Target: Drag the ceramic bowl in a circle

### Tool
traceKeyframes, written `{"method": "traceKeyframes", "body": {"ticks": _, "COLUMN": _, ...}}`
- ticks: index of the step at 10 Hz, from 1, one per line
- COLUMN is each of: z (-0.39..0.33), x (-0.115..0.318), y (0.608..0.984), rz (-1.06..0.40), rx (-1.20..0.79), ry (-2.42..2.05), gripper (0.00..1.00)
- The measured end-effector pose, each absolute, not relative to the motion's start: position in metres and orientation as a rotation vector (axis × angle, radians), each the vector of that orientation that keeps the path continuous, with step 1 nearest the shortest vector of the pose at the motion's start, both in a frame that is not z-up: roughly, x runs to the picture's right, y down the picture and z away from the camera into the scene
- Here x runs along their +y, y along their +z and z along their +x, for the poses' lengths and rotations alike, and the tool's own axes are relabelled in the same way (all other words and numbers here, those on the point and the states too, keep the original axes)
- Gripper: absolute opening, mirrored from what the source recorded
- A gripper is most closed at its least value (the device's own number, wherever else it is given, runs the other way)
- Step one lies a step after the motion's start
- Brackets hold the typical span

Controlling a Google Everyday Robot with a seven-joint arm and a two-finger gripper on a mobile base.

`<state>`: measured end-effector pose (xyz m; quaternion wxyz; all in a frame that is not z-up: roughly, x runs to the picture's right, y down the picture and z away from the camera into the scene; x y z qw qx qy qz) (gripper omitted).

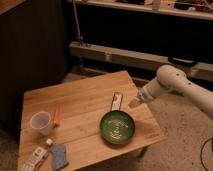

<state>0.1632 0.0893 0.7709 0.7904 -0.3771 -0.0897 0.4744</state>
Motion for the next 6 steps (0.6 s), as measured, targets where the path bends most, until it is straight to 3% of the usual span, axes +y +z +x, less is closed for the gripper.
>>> {"method": "traceKeyframes", "body": {"ticks": 1, "z": 0.171, "x": 0.093, "y": 0.775, "rz": -0.814, "rx": -0.189, "ry": 1.039, "gripper": 0.19}}
{"method": "traceKeyframes", "body": {"ticks": 6, "z": 0.200, "x": 0.121, "y": 0.822, "rz": -0.915, "rx": -0.156, "ry": 1.101, "gripper": 0.73}}
